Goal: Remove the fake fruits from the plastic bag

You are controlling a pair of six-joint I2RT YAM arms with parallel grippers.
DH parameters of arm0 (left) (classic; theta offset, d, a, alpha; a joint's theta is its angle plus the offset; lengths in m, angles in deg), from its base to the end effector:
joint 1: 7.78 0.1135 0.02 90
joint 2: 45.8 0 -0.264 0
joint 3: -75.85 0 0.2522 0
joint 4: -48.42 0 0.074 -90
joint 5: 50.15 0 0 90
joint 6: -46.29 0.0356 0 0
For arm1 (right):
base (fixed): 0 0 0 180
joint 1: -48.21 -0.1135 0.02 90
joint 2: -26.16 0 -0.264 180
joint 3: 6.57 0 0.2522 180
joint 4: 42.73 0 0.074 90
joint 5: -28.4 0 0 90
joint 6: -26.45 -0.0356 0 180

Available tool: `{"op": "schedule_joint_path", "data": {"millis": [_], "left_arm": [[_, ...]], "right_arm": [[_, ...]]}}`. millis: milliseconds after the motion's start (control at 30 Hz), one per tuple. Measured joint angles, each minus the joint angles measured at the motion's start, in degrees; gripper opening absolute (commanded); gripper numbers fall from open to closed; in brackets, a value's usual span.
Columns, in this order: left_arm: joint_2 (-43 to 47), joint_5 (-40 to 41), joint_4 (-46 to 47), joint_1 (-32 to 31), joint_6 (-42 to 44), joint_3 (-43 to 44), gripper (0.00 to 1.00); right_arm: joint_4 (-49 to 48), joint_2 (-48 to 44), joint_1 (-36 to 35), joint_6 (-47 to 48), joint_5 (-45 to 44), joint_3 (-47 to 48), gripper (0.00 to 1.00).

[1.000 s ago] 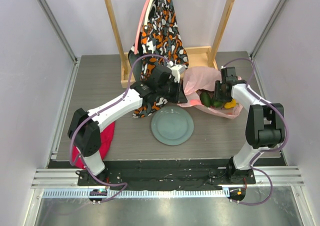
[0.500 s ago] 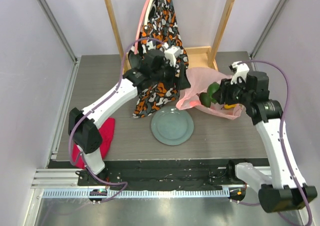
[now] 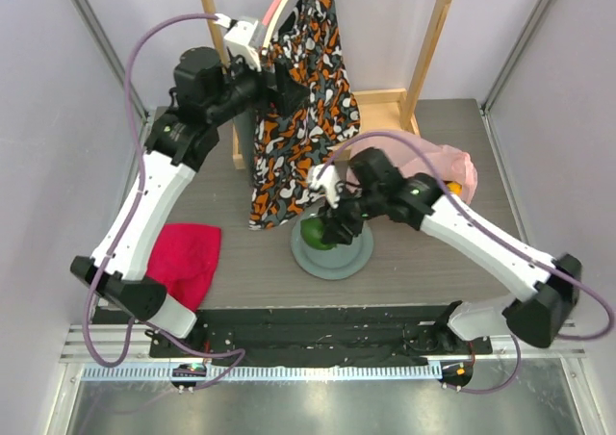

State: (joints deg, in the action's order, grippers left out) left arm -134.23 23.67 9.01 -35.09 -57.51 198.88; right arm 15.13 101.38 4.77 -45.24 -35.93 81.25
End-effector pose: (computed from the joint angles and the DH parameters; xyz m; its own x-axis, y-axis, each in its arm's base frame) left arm 0.2870 -0.1594 0.5115 -0.2363 -0.1358 -0.9621 0.6497 0.7142 -0.2604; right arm 0.1879 0.1992 0.3484 -0.2254 -0.6034 -0.7649 -0.9606 0.2688 0.0710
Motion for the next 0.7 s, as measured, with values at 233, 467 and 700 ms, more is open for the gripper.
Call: {"op": "schedule_joint_path", "data": {"millis": [233,467,700], "left_arm": [[8.13,0.15,0.46,3.3,0.39,-8.5,0.84],[10.88,-1.51,0.07,6.56,-1.49,-16.37,0.84],[12.5,-3.41,0.57,7.23,-4.63,-18.69,0.95]], "right_arm": [[-6.8,15.15,-3.93,0.96,-6.14,-0.31,0.07],[-11.69,26.88,-3.54,-2.08,-12.87,1.22,0.43],[-11.96,26.73,-3.45,-1.92,-13.77,1.66,0.91]]}}
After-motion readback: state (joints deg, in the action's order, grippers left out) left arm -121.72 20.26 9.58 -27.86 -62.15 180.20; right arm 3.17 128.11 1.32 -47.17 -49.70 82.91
